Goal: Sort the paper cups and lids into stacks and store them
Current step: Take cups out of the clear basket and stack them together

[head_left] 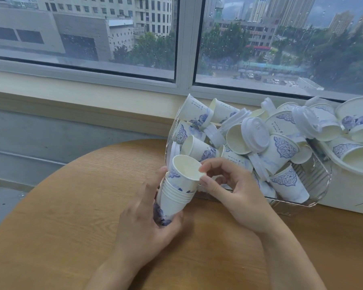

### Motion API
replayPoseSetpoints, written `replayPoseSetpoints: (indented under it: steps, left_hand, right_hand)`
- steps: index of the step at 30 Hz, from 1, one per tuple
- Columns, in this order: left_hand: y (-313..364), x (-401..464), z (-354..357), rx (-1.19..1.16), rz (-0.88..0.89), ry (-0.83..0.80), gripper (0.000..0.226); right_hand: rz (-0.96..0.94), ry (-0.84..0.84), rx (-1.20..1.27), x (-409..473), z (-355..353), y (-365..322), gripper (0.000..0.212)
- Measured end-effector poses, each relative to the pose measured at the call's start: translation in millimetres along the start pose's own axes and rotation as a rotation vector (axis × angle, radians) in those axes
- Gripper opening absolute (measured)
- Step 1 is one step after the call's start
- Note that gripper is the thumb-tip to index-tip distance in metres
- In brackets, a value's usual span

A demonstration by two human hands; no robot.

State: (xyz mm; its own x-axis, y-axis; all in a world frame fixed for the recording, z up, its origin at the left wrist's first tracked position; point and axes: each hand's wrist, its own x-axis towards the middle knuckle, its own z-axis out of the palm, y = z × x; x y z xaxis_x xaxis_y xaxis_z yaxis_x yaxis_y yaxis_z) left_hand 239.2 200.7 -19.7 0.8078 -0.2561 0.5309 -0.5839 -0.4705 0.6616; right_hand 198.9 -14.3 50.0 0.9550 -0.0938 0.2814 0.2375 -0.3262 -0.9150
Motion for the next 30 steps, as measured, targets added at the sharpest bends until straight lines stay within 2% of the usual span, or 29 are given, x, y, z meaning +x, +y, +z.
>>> replayPoseSetpoints:
  steps: [5,11,16,20,22,26,30]
  left_hand:
    - [0.6,0.5,0.1,-0.002,0.009,-0.016,0.096]
    - [0.6,0.0,-1.1,-0.005,0.014,-0.001,0.102]
    - [0.5,0.4,-0.1,0.009,0.017,0.005,0.100]
    - [-1.2,0.7,1.6,0.013,0.008,0.025,0.095]
    - [-0.4,0.4,0.5,0.003,-0.001,0.025,0.092]
    - [-0.8,0.2,-0.6,-0.031,-0.041,0.038,0.085]
    - [-0.2,1.3,-2.3,-0.028,-0.055,0.034,0.087]
  right_hand:
    - [0.030,0.007,0.003,1.0,3.9,3.8,0.031]
    - [0.051,-0.018,-0.004,0.3,3.1,3.8,0.018]
    - [0.042,-0.029,-0.034,0.2,7.7,2.6,0.025]
    - [0.030,-0.008,-0.066,0.3,6.2,2.3,0.015]
    - [-0.006,0.056,-0.147,2.8,3.6,1.4,0.012]
    - [-0.220,0.211,-0.487,21.6,0.0,-2.8,0.018]
    - [-0.315,0.189,-0.761,44.3,10.3,-0.9,0.029]
